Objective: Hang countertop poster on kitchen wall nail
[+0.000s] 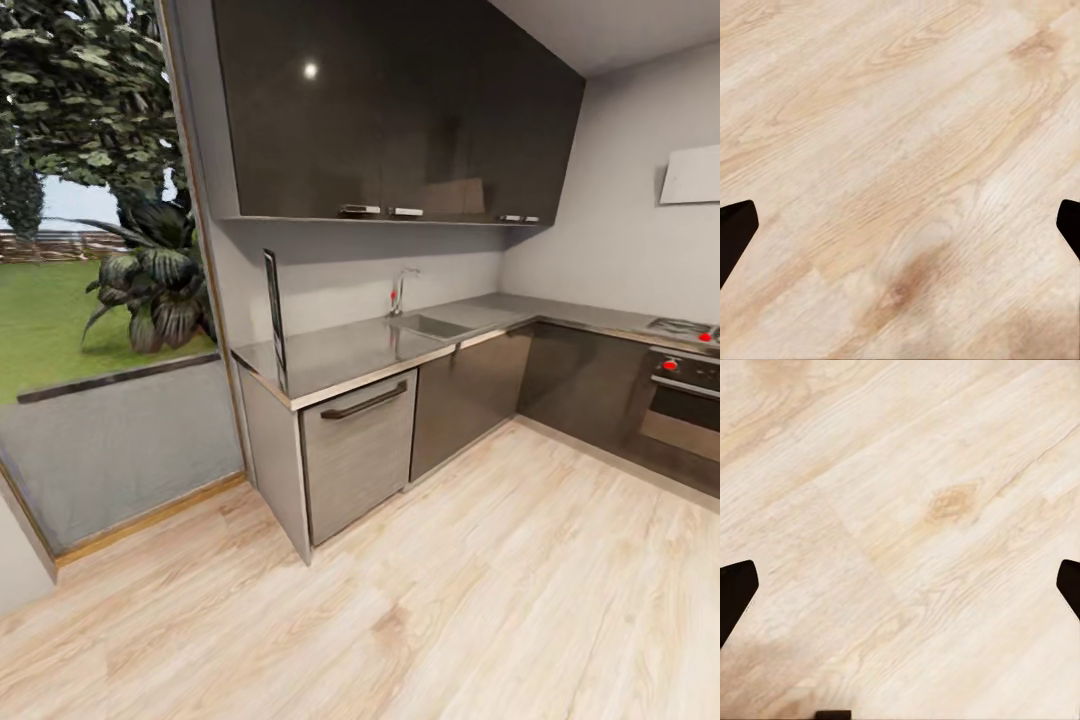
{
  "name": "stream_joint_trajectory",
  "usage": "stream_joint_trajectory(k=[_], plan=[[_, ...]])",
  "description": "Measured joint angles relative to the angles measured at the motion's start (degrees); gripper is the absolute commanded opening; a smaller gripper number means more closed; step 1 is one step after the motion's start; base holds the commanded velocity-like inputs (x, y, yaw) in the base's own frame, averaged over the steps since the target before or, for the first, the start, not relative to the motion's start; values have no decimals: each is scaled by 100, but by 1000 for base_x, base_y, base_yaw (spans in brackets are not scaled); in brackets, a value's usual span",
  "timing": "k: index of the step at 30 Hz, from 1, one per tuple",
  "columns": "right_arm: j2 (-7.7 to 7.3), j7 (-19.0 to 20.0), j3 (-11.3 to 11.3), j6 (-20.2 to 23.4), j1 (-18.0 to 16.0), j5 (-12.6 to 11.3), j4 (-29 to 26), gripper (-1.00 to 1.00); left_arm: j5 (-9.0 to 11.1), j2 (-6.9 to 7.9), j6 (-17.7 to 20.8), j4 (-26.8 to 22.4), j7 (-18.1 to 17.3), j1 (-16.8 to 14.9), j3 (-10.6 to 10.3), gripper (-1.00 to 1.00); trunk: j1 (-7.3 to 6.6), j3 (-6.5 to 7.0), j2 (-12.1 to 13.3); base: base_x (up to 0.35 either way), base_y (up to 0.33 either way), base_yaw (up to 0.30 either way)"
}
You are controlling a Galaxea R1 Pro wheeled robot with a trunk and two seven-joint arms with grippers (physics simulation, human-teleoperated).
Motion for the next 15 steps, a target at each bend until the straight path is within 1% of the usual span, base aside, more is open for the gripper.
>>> stream_joint_trajectory(k=[2,8,10,12,14,15], plan=[[6,0,0,-2,0,-2,0,100,1,0,-1,0,0,0,-1,100,0,0,0,339,0,124],[16,-8,-1,-3,0,-6,-5,100,0,-3,-3,0,0,0,0,100,0,0,0,336,0,220],[13,-9,-4,-4,0,-6,-6,100,1,-4,-3,0,0,0,-1,100,1,0,0,248,0,127],[5,-12,-16,-5,0,-6,-12,100,1,-5,-8,-39,0,0,-7,100,2,0,0,102,0,52],[-6,-16,-22,-6,0,-6,-14,100,1,-8,-8,-149,3,0,-17,100,3,0,0,51,0,26],[-18,-23,-24,-8,0,-2,-20,100,1,-10,0,-580,-1,-2,-11,100,3,1,0,24,0,12]])
